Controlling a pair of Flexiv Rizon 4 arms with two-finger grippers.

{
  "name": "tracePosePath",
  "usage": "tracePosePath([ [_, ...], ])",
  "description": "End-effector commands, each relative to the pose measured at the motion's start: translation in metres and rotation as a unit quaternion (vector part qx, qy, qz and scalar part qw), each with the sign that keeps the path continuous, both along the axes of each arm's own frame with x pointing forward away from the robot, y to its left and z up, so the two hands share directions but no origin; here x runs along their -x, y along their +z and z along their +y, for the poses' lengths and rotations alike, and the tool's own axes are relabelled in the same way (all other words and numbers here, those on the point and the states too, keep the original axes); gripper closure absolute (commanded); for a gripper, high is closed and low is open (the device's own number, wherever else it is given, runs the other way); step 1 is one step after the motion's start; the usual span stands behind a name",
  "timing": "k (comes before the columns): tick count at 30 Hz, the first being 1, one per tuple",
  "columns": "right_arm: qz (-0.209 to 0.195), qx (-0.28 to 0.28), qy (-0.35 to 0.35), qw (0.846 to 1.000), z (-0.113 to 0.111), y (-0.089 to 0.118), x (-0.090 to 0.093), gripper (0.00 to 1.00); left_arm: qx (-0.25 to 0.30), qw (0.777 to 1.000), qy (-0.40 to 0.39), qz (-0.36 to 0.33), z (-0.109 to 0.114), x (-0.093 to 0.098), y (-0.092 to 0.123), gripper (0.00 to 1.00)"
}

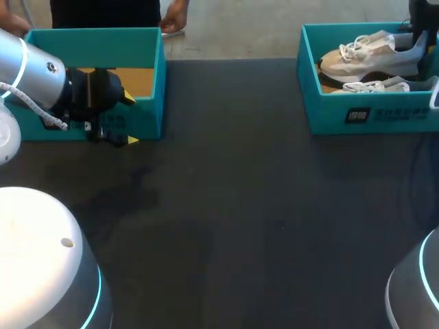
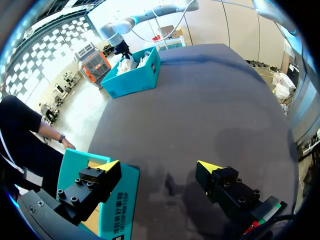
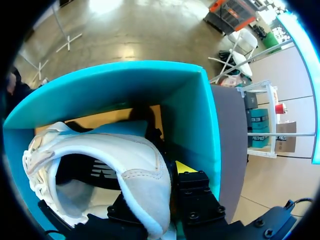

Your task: Take the shoe out of the shoebox, open the shoe tongue, remove and reinsert the insole, then place the shoe into the shoebox

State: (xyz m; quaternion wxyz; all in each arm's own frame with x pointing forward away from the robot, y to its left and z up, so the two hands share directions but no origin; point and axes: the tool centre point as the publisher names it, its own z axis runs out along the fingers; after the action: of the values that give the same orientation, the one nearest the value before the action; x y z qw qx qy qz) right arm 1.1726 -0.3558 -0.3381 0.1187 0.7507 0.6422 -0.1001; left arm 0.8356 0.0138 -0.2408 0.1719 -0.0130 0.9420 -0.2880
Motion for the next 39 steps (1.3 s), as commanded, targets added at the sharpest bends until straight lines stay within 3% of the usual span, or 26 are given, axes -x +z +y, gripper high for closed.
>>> tracePosePath([
  [1, 0.004, 0.001, 0.0, 1.0, 0.001, -0.007, -0.008, 1.0, -0.002, 1.0, 0.0, 0.0, 0.0, 0.0, 0.0, 0.0],
  [21, -0.001, -0.006, -0.019, 1.0, -0.001, -0.027, -0.013, 1.0, -0.002, 1.0, 0.0, 0.0, 0.0, 0.0, 0.0, 0.0],
  [22, 0.0, -0.005, -0.019, 1.0, -0.001, -0.027, -0.012, 0.87, -0.002, 1.0, 0.0, 0.0, 0.0, 0.0, 0.0, 0.0],
  [26, 0.0, -0.004, -0.021, 1.0, -0.001, -0.024, -0.011, 0.61, -0.002, 1.0, 0.0, 0.0, 0.0, 0.0, 0.0, 0.0],
  [32, -0.004, -0.003, -0.024, 1.0, 0.001, -0.018, -0.009, 0.56, -0.002, 1.0, 0.0, 0.0, 0.0, 0.0, 0.0, 0.0],
  [39, -0.007, -0.002, -0.024, 1.0, 0.007, -0.01, -0.002, 0.58, -0.002, 1.0, 0.0, 0.0, 0.0, 0.0, 0.0, 0.0],
])
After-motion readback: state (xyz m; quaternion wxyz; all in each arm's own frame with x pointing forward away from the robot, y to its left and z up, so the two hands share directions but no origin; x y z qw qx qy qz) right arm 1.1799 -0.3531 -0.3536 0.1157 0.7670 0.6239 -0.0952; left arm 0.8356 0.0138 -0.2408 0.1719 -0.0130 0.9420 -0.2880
